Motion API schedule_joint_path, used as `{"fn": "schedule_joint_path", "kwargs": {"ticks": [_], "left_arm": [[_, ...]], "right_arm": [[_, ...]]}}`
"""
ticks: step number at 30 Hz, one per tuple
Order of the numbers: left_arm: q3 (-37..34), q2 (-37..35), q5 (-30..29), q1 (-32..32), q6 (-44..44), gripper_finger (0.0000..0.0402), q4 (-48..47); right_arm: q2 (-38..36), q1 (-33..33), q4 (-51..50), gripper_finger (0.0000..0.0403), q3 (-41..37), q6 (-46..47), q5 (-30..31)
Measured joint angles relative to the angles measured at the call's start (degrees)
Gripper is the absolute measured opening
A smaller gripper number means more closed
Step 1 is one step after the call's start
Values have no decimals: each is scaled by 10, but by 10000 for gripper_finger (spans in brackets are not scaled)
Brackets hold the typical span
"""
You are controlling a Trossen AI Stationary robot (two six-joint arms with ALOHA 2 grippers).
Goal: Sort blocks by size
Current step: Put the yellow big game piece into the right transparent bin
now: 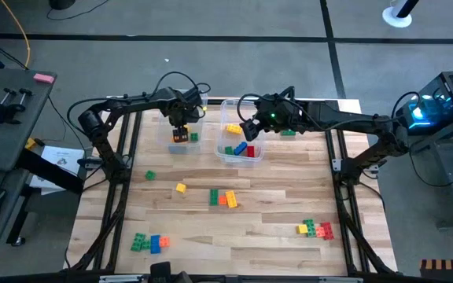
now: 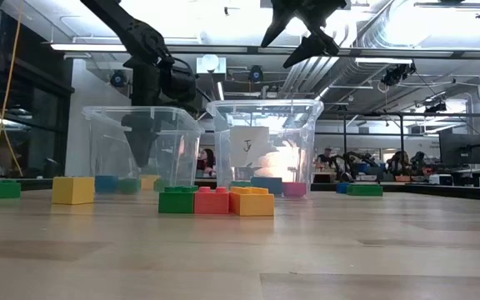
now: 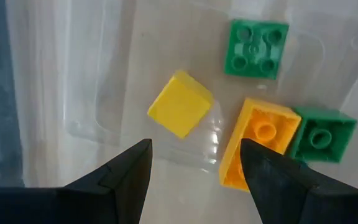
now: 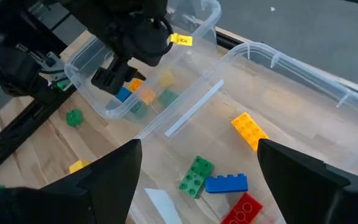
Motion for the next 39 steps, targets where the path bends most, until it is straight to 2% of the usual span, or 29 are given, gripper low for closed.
{"fn": "schedule_joint_path", "kwargs": {"ticks": [3, 7, 12, 18, 25, 27, 35, 37, 39], "left_arm": [[0, 0, 2, 0, 12, 229, 12], [0, 0, 71, 0, 47, 229, -11], [0, 3, 84, 0, 51, 229, -13], [0, 31, 38, -2, 66, 229, -19], [3, 59, 13, -9, 64, 229, -30], [2, 65, 27, -9, 63, 229, -27], [1, 63, 21, -9, 65, 229, 5], [1, 63, 0, -10, 65, 229, 15], [0, 64, -50, -13, 65, 229, 35]], "right_arm": [[0, 0, 0, 316, 0, 1, 0], [0, 0, -1, 316, 0, 3, 0], [0, 0, -2, 316, 0, 2, 0], [0, 0, -2, 316, 0, -1, 0], [0, 0, -5, 316, 0, -2, 0], [0, 0, -7, 316, 0, -2, 1], [0, -4, -20, 316, 0, -2, 8], [0, -7, -20, 316, 0, -2, 8], [0, -8, -20, 316, 0, -2, 8]]}}
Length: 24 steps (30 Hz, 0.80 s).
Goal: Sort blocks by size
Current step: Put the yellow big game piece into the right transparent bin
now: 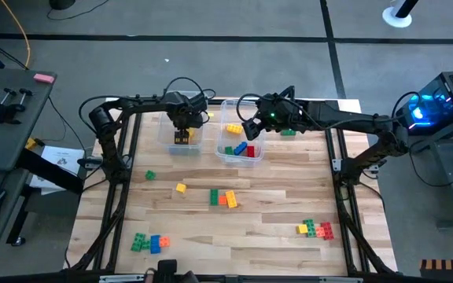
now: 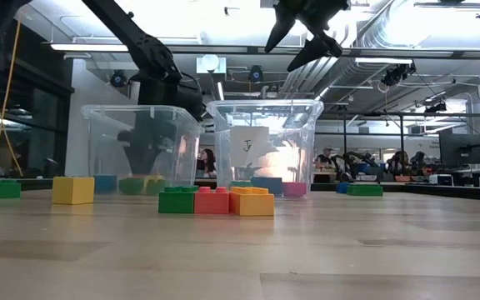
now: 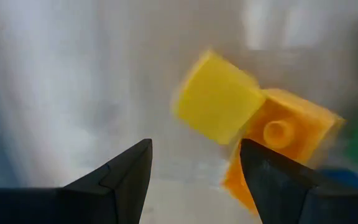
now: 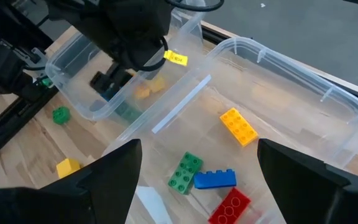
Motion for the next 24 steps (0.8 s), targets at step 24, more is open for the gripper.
{"fn": "schedule_joint_path", "kwargs": {"ticks": [24], "left_arm": [[23, -54, 78, -2, -211, 229, -45]], "right_arm": [[0, 0, 0, 316, 0, -26, 3]]}}
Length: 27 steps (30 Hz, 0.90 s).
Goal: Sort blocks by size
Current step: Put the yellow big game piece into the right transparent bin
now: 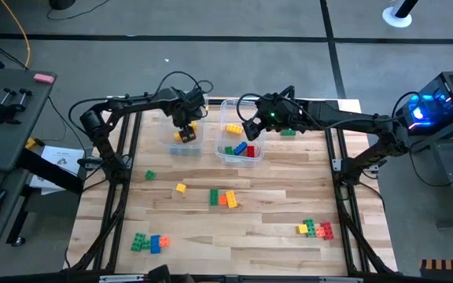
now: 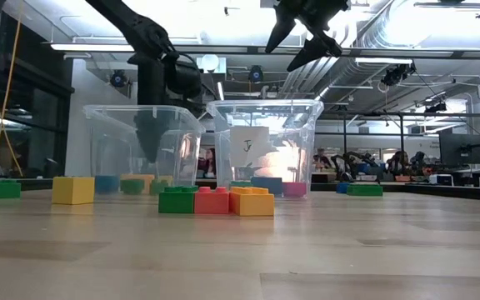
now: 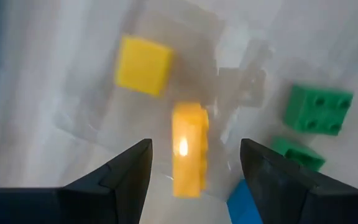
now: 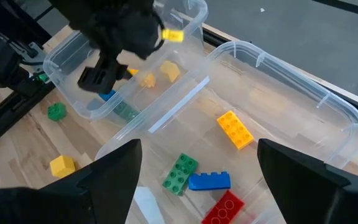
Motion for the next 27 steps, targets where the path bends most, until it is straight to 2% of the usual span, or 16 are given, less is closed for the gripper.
{"fn": "schedule_joint_path", "kwargs": {"ticks": [4, 14, 17, 21, 27], "left_arm": [[-33, 1, -3, -7, -6, 229, -4], [-102, 1, -37, -8, -15, 220, 59], [-107, 1, -50, -8, -16, 171, 67], [-95, -2, -60, -6, -14, 46, 55], [-22, -37, -65, 4, -2, 41, -5]], "right_arm": [[0, 0, 0, 316, 0, 0, 0], [0, 0, 0, 316, 0, 0, 0], [0, 0, 0, 316, 0, 2, 0], [0, 0, 0, 316, 0, 2, 0], [0, 0, 0, 316, 0, 2, 0]]}}
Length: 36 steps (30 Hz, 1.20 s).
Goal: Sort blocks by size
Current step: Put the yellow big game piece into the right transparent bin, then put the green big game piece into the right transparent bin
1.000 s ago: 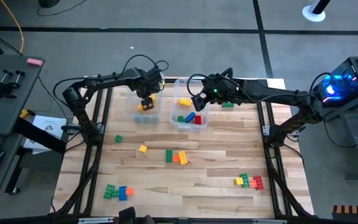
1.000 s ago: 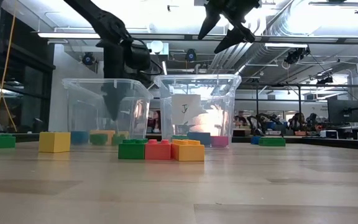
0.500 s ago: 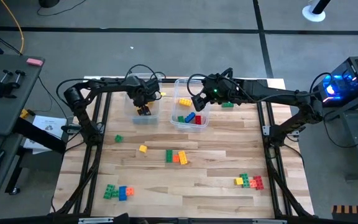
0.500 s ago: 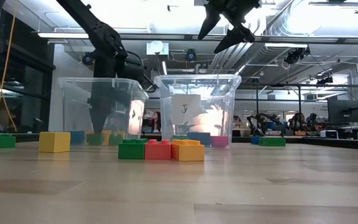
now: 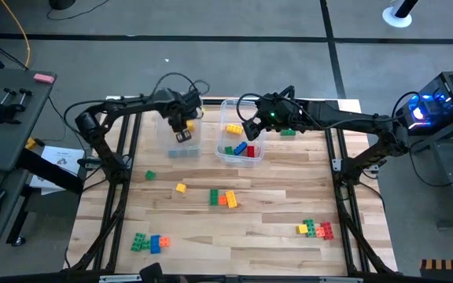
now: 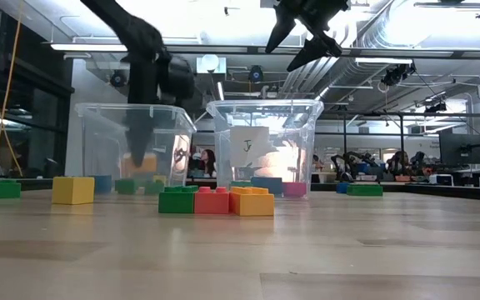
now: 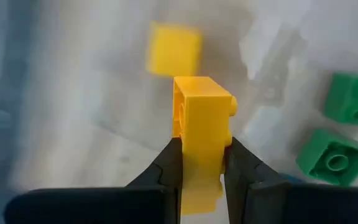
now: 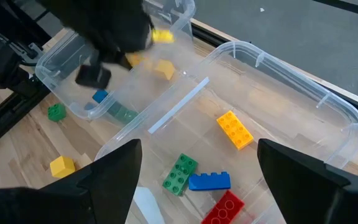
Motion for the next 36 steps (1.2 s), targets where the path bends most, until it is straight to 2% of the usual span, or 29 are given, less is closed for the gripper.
{"fn": "schedule_joint_path", "kwargs": {"ticks": [5, 7, 9, 11, 12, 17, 22, 28, 32, 36], "left_arm": [[97, -62, -3, 15, -25, 41, -8], [121, -92, 35, 15, -54, 41, 34], [124, -122, 105, 7, -98, 41, 107], [123, -140, 163, -15, -153, 41, 183], [123, -142, 173, -32, -171, 41, 213], [122, -104, 169, -152, -208, 41, 305], [121, -14, 117, -243, -205, 47, 374], [121, 55, 110, -260, -205, 112, 411], [132, 53, 110, -247, -205, 157, 399], [186, 29, 119, -226, -196, 190, 340]], "right_arm": [[-10, 0, 10, 316, 16, -2, -11], [-29, 1, 32, 316, 34, -11, -11], [-49, 2, 51, 316, 54, -27, -11], [-66, 2, 60, 316, 75, -41, -1], [-72, 2, 60, 316, 85, -50, 6], [-103, 2, 48, 316, 114, -90, 51], [-107, 2, -36, 316, 113, -82, 87], [-102, 0, -124, 316, 104, -26, 101], [-102, -20, -189, 316, 80, 25, 129], [-103, -74, -219, 316, 26, 60, 118]]}}
